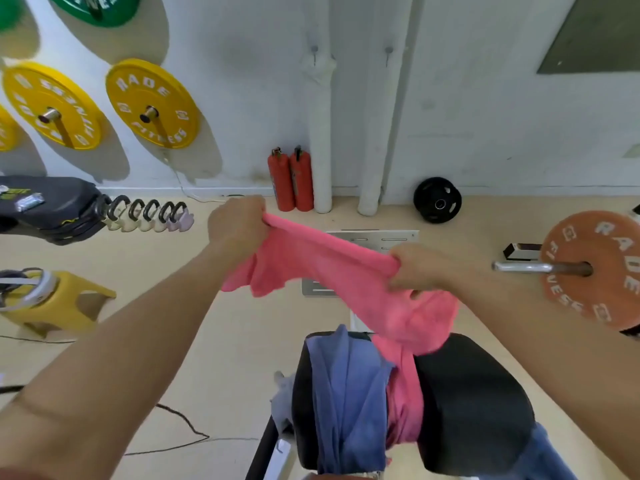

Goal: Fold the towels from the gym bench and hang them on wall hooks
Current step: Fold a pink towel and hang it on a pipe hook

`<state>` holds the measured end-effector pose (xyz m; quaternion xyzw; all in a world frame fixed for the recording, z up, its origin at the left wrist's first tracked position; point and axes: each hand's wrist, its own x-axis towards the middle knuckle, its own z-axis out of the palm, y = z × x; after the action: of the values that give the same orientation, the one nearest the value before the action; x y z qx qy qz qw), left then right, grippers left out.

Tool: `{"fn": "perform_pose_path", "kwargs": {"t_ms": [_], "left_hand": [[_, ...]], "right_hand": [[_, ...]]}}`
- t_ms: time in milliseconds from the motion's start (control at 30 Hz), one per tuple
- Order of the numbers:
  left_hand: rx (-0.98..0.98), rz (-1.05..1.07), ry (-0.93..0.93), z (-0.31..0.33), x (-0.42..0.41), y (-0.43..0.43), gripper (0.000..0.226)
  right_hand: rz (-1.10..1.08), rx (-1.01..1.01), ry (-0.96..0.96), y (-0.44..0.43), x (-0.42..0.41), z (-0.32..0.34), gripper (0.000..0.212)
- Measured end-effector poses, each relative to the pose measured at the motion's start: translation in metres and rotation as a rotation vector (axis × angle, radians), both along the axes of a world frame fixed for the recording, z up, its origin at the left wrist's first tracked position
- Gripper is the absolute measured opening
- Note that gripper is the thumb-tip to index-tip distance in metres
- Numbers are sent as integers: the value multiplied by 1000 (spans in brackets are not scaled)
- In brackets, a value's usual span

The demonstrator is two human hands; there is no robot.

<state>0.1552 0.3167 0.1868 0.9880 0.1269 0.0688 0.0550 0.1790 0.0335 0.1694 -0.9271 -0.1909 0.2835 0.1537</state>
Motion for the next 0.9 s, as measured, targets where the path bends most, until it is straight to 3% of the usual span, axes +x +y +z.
{"fn": "perform_pose_path", "kwargs": {"t_ms": [100, 167, 300, 434, 501, 634, 801, 901], "left_hand": [[-60, 106, -157, -13, -6, 12, 13], [-82, 119, -120, -52, -23, 11, 14], [-198, 41, 412, -158, -82, -8, 28], [-403, 145, 775, -217, -132, -24, 11], [-426, 205, 851, -228, -148, -26, 8], [-474, 303, 608, -227, -151, -24, 6], [-637, 316, 309, -190, -115, -40, 43], [-555, 257, 224, -172, -119, -22, 29]], "right_hand": [[-239, 250, -222, -43, 12, -11, 16], [-282, 211, -224, -76, 2, -43, 19], [-445, 85, -64, -122, -40, -126, 4], [-365, -144, 107, -149, -79, -179, 48], [-345, -200, 113, -157, -90, -187, 41], [-319, -196, 26, -148, -92, -189, 30], [-321, -164, 13, -124, -82, -176, 38], [-341, -133, -122, -134, -80, -161, 35]]}}
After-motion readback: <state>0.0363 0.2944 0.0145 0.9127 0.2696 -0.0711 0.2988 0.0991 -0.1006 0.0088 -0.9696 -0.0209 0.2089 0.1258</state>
